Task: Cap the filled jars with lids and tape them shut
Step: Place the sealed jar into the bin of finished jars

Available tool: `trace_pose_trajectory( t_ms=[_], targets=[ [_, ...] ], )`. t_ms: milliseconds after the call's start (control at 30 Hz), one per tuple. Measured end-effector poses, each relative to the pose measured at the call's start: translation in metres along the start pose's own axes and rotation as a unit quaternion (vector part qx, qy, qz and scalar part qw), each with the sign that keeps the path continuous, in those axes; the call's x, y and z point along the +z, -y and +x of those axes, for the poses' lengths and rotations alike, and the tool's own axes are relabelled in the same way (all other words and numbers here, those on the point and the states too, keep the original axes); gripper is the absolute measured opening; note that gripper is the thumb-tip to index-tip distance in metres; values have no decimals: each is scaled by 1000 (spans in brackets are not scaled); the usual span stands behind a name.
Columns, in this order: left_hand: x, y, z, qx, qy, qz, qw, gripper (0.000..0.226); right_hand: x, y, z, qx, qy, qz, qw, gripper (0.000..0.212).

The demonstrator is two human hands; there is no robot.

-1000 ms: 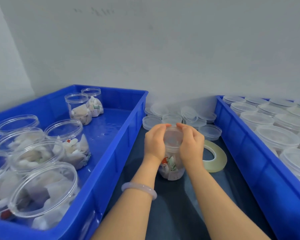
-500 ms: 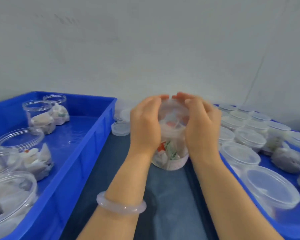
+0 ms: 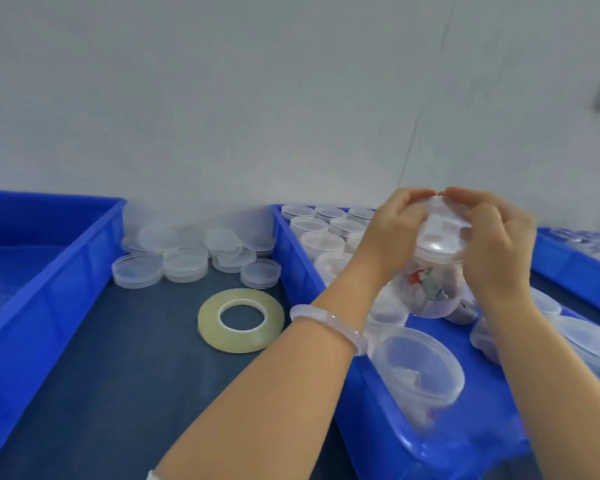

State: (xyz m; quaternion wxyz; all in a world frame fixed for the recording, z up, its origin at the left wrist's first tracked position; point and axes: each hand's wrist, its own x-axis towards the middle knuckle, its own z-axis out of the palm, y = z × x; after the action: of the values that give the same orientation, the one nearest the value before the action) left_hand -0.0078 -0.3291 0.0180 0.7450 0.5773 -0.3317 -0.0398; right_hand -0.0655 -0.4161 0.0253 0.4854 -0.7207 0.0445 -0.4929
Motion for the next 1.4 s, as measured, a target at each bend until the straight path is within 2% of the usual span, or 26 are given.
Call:
trace_pose_trajectory(
  t_ms=[167, 433, 567, 667, 800, 967, 1000, 1067, 1100, 1200, 1267, 1400],
  targets=[
    [11, 20, 23, -47, 62, 38, 996, 36, -15, -29, 20, 7, 18, -69, 997, 42],
    [16, 29, 38, -32, 105, 83, 990, 39, -30, -39, 30, -9, 36, -118, 992, 46],
    [13, 45, 37, -61, 92, 118, 987, 38, -27, -52, 30, 8, 79, -161, 984, 39],
    [4, 65, 32, -94, 121, 240, 959, 42, -16, -75, 28, 65, 179, -257, 947, 40],
    [3, 82, 19, -39, 206, 419, 884, 38, -6, -102, 20, 99, 321, -396, 855, 24],
    [6, 79, 17, -19, 138, 578, 804, 31, -4, -110, 16, 106, 322, -444, 830, 30],
    [5, 76, 16, -27, 146, 580, 801, 31, -4, -109, 16, 106, 328, -460, 818, 32],
    [-4, 66, 10, -44, 163, 533, 829, 32, -2, -100, 15, 63, 332, -529, 778, 36],
    [-14, 59, 8, -48, 156, 509, 845, 33, 4, -92, 15, 25, 315, -544, 777, 38],
    [-59, 29, 4, -33, 90, 492, 865, 34, 42, -53, 9, -42, 305, -433, 847, 35],
    [-98, 1, -1, -29, 41, 523, 851, 33, 84, -25, 3, -68, 342, -367, 863, 30],
    [-191, -50, -31, -77, -43, 606, 791, 23, 187, 23, -28, -125, 404, -259, 868, 28]
  ],
)
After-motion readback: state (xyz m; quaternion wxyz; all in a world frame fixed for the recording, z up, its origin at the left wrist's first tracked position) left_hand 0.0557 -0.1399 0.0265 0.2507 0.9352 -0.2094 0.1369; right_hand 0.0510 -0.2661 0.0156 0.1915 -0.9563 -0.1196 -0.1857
